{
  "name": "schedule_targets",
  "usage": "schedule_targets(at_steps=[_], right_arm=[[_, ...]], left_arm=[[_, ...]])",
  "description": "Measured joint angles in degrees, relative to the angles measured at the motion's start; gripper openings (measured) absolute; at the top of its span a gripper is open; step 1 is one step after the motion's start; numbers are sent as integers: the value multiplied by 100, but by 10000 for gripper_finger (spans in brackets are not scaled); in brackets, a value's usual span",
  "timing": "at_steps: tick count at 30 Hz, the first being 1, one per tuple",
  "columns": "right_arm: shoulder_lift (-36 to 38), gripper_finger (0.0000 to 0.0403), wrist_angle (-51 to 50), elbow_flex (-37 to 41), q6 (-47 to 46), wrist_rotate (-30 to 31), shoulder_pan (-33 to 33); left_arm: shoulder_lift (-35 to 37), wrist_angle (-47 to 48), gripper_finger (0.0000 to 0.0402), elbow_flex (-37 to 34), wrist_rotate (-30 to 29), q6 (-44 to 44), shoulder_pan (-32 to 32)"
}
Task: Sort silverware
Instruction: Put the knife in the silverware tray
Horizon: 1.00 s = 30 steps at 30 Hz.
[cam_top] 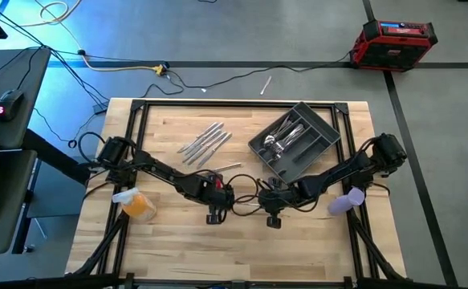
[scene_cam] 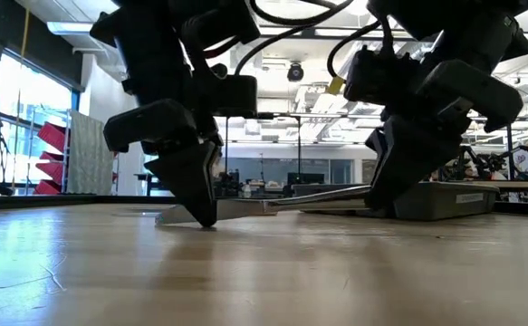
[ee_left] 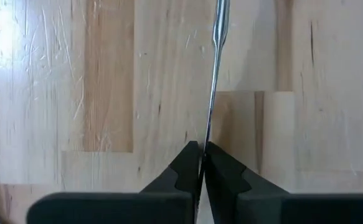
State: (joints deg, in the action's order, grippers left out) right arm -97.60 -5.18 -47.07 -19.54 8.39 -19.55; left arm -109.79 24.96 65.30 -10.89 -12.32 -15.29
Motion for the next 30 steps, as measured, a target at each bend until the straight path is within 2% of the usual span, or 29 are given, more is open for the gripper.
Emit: schedule_targets(at_steps=[7, 11, 16, 24, 30], right_arm=[[3, 157, 937, -2, 758, 15, 121], [-219, 193, 1505, -3, 853, 66, 209], [-692, 191, 2026, -7, 1146, 361, 317], [-1263, 166, 2736, -7, 1211, -54, 539], [-1423, 106, 2945, -11, 1256, -117, 592]], left_arm=[[-9, -75, 0, -5, -29, -120, -55], [-14, -141, 0, -9, -42, -224, -55], [-18, -267, 0, -12, -56, -259, -59], [-18, -407, 0, -12, -22, -356, -59], [-18, -440, 0, -12, -24, -382, -59]])
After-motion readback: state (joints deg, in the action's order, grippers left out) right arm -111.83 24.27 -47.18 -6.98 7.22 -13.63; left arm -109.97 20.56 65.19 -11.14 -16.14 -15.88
